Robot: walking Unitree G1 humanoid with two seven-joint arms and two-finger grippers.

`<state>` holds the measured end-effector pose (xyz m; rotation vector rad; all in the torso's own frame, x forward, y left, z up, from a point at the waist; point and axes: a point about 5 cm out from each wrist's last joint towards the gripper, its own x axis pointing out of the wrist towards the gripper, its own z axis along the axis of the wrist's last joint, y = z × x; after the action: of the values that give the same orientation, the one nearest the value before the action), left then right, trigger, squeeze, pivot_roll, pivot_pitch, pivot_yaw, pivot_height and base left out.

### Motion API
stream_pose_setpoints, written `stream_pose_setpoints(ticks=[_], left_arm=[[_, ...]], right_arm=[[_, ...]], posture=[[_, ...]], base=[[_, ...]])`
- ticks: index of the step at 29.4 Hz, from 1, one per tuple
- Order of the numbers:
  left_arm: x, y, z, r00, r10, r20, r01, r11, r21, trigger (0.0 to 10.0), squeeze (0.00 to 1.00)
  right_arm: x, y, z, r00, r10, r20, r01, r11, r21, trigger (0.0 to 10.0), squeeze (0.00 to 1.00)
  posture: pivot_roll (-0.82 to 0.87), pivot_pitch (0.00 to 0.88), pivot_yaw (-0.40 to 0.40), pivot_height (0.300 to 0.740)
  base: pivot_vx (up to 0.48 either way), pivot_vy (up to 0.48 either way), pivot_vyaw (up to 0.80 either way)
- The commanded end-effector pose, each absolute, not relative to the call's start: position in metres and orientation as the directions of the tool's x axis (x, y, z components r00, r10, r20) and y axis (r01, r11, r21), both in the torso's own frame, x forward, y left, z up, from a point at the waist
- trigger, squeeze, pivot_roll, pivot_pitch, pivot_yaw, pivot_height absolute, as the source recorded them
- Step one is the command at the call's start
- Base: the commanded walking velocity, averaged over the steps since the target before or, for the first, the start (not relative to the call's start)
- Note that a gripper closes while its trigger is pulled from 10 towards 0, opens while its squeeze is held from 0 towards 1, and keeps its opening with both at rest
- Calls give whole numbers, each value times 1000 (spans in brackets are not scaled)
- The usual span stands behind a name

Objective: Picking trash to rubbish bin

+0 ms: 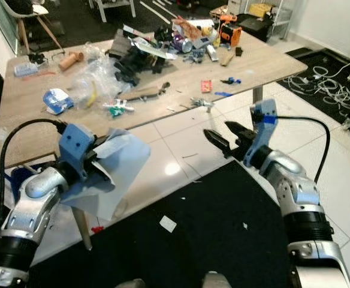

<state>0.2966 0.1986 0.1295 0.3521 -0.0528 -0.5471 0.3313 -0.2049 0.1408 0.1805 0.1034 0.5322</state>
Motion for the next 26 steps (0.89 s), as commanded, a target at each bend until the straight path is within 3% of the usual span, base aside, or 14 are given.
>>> stream_pose_setpoints(ticks=[1,9,13,19,26], left_arm=[[296,205,123,864,-500,-54,489,810,322,10000,0],[296,221,112,902,-428,-55,426,865,266,10000,0],[296,238,94,943,-320,-96,333,923,195,10000,0],[287,257,69,966,-202,-160,216,973,77,10000,0],[286,257,61,972,-174,-157,181,983,33,10000,0]], right_arm=[[333,-217,129,904,418,-90,-396,898,193,10000,0],[332,-234,96,948,257,-189,-222,956,191,10000,0],[326,-238,74,945,187,-268,-144,975,171,10000,0],[323,-241,64,942,149,-302,-105,982,157,10000,0],[324,-240,58,942,114,-317,-74,988,136,10000,0]], posture=[[-110,0,1,740],[-110,0,1,740],[-101,0,-5,740],[-100,0,-8,740],[-96,0,-12,740]], base=[[0,0,0],[0,0,0],[0,0,0],[0,0,0],[0,0,0]])
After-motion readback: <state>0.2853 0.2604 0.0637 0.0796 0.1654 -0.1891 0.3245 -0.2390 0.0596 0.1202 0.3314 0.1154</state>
